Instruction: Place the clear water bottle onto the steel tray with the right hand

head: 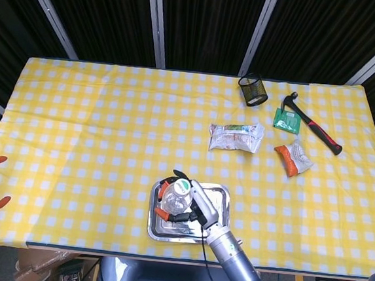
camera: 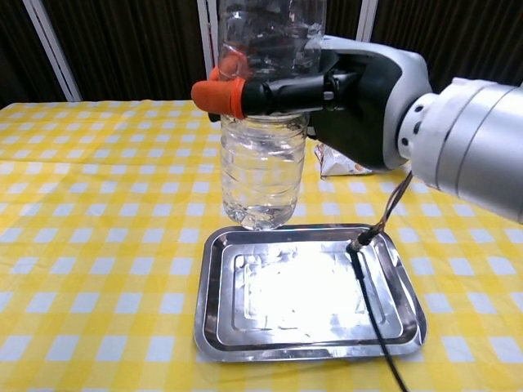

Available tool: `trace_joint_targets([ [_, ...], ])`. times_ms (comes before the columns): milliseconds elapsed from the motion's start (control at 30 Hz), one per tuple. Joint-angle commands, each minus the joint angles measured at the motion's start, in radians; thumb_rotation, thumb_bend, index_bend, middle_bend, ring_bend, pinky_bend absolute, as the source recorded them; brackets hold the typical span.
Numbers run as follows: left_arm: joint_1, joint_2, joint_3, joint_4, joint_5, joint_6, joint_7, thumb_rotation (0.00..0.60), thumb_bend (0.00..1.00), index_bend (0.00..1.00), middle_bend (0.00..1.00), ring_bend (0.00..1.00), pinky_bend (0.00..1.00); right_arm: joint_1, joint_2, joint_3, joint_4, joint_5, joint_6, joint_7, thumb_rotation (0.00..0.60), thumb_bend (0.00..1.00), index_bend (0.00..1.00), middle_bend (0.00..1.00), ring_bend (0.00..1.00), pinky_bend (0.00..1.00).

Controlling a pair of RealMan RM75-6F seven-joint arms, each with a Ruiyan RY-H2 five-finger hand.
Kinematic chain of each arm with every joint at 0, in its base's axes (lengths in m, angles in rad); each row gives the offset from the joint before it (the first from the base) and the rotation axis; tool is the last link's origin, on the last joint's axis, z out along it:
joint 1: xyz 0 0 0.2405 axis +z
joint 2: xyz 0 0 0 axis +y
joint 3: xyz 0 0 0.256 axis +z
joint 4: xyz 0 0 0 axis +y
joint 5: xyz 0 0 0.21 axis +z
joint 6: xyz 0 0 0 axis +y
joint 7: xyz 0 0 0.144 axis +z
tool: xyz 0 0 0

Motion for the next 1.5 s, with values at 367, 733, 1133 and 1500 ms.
trace_joint_targets([
  [367,0.001,-0.002,0.003,-0.006,0.004,0.001,0.013,0.6,0.18,0.2,0.0,0.0,0.0,-0.243,0.385,-0.089,0.091,-0.253,0.021,0.365,0.6,0.52,0.79,0.65,0.28,0.0],
  [733,0.004,-0.003,0.005,-0.012,0.006,0.005,0.015,0.6,0.18,0.2,0.0,0.0,0.0,-0.287,0.498,-0.137,0.209,-0.428,0.008,0.647,0.6,0.52,0.79,0.65,0.28,0.0],
  [1133,0.005,0.005,0.003,-0.008,0.006,0.008,-0.01,0.6,0.18,0.2,0.0,0.0,0.0,-0.214,0.316,-0.129,0.205,-0.379,-0.053,0.535,0.6,0.52,0.79,0.65,0.28,0.0],
  [1500,0.003,0.008,-0.002,-0.001,-0.003,0.003,-0.019,0.6,0.18,0.2,0.0,0.0,0.0,-0.182,0.097,-0.135,0.34,-0.425,-0.01,0.528,0.6,0.53,0.79,0.65,0.29,0.0],
])
